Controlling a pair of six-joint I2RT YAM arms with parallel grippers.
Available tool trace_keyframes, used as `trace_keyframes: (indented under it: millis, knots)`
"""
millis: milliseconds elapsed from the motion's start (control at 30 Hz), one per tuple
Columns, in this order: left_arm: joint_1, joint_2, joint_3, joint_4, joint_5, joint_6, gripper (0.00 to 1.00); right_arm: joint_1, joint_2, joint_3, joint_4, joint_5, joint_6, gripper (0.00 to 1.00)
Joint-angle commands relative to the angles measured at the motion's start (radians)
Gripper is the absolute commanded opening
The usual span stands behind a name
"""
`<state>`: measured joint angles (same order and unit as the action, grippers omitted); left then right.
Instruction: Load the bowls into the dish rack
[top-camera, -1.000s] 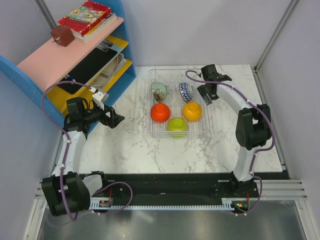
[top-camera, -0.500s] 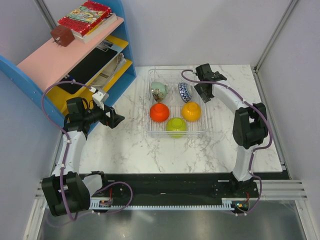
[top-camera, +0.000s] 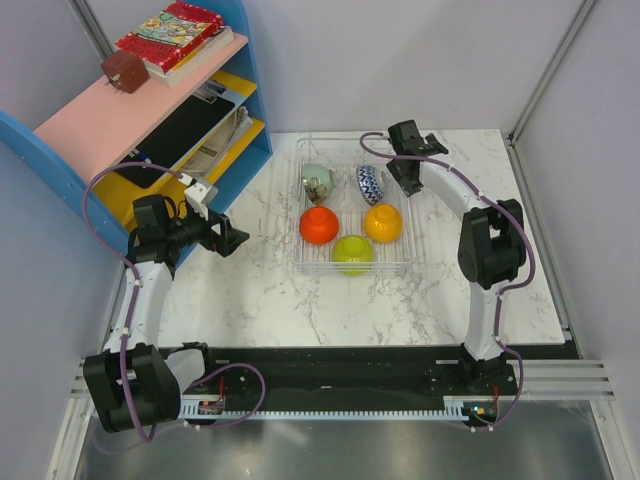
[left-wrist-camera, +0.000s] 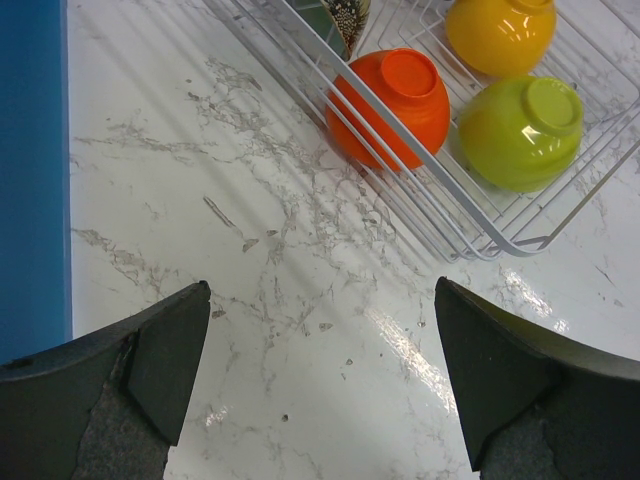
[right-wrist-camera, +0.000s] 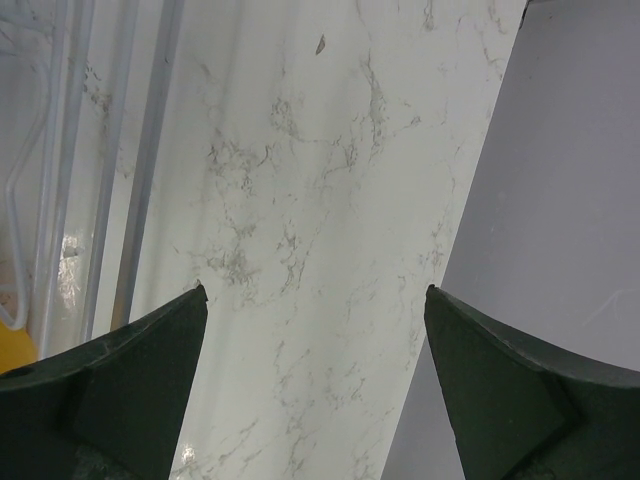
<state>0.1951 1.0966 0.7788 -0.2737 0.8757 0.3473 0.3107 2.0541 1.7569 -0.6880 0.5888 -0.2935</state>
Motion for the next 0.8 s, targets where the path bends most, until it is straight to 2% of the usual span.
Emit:
trace_keyframes:
  millis: [0,767]
  knots:
    - [0.004,-0.017,-0.003,0.03,0.04,0.002,1.0,0.022,0.049,0.03,0.021,-0.066,0.022,0.97]
    - [0.004,-0.021,-0.003,0.028,0.04,0.004,1.0,0.024,0.138,0.128,0.041,-0.159,0.03,0.97]
